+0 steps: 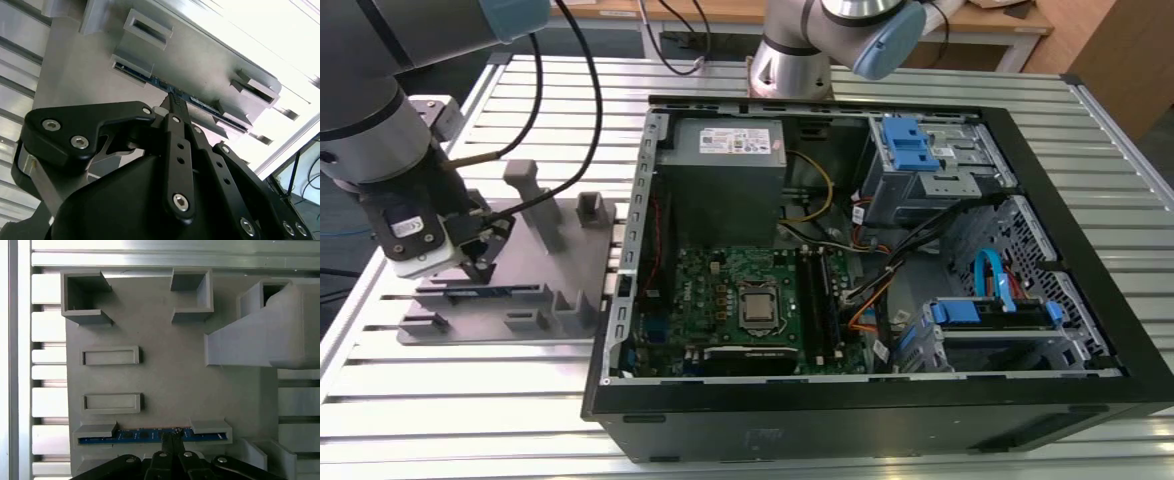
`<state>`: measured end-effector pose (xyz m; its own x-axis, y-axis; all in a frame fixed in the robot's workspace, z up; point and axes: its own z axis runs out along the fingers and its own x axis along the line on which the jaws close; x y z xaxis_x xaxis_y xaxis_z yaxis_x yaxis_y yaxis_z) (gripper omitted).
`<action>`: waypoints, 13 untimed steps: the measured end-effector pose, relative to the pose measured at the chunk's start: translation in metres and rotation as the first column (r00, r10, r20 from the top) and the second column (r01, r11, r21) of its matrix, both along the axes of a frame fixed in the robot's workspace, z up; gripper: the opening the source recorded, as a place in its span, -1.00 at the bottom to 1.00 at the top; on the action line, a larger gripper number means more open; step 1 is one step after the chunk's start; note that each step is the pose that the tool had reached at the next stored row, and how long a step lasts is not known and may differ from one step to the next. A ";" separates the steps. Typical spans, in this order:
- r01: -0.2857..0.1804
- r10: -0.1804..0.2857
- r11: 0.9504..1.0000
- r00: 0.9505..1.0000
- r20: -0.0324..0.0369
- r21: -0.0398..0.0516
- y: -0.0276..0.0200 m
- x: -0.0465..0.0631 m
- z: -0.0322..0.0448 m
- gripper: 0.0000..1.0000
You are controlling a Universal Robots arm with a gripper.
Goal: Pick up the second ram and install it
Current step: 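Pick up the second ram and move it above second insertion slot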
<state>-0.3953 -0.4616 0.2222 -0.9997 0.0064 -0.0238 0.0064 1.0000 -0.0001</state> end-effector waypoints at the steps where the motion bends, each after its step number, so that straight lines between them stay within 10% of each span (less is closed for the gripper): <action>1: -0.014 0.014 1.000 1.000 0.000 0.000 0.0000 0.000 0.0000 -0.79; 7: -0.118 0.118 0.993 0.993 0.000 0.000 0.0000 0.000 0.0000 -0.79; 13: -0.220 0.220 0.976 0.976 0.000 0.000 0.0000 0.000 0.0000 -0.79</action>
